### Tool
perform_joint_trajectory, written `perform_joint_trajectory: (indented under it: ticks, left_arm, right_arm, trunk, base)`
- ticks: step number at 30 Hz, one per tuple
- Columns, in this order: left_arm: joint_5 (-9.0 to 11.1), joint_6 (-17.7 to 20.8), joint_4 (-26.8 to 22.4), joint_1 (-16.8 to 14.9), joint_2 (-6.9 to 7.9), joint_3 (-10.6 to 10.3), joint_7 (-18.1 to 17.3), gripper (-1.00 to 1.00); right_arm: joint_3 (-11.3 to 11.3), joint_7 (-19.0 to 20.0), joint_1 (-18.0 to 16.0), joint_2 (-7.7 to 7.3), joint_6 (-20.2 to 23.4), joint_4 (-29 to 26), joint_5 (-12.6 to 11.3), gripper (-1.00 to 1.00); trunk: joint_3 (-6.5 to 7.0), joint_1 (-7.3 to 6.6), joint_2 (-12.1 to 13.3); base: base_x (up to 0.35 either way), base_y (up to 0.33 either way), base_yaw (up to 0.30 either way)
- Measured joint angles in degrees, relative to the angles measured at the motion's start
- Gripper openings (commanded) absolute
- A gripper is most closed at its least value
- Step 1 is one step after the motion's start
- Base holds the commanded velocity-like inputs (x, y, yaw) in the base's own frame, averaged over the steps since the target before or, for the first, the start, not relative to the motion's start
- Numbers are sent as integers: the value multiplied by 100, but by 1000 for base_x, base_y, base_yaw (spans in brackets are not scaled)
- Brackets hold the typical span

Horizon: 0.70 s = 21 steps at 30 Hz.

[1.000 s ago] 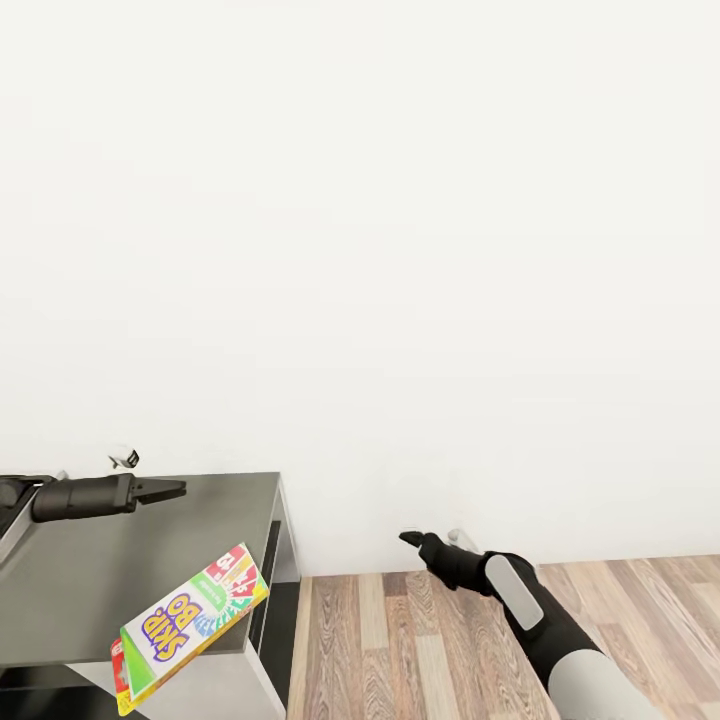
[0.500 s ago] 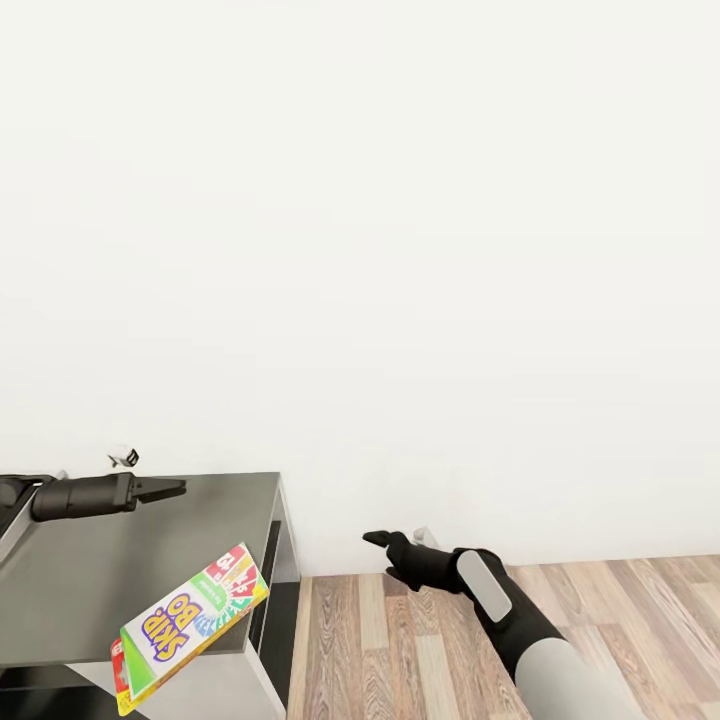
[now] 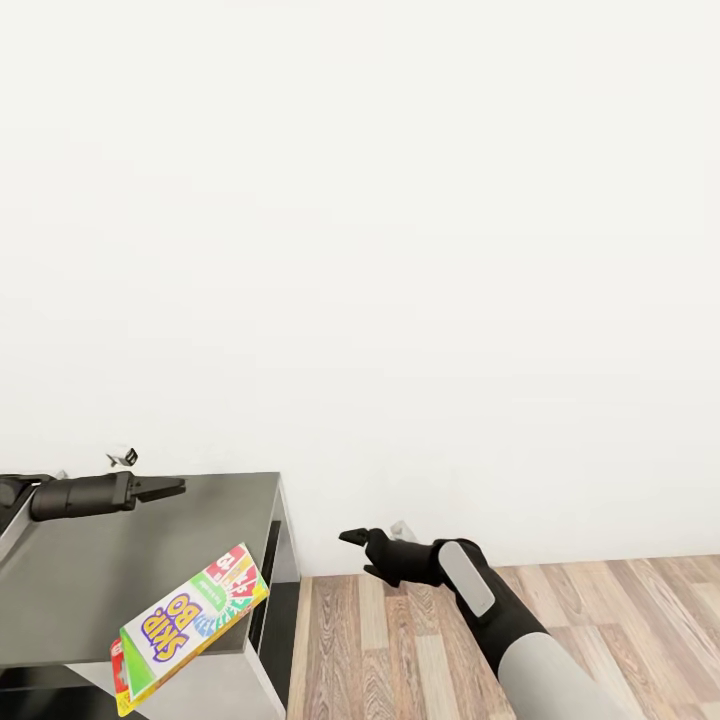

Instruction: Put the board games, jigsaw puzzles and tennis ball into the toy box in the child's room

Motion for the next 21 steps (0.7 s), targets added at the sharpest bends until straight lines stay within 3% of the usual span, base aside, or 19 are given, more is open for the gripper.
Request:
perform_joint_trajectory:
  ticks: [17, 21]
  left_arm:
    - [9, 0, 0, 0, 36, 1, 0, 100]
    - [9, 37, -12, 0, 63, 1, 0, 100]
  right_arm:
    - [19, 11, 0, 4, -185, -4, 26, 100]
    - [145, 12, 1, 12, -352, -11, 23, 100]
  trunk:
    - [0, 0, 0]
    - [-36, 44, -79]
  base:
    - [0, 0, 0]
    - [0, 0, 0]
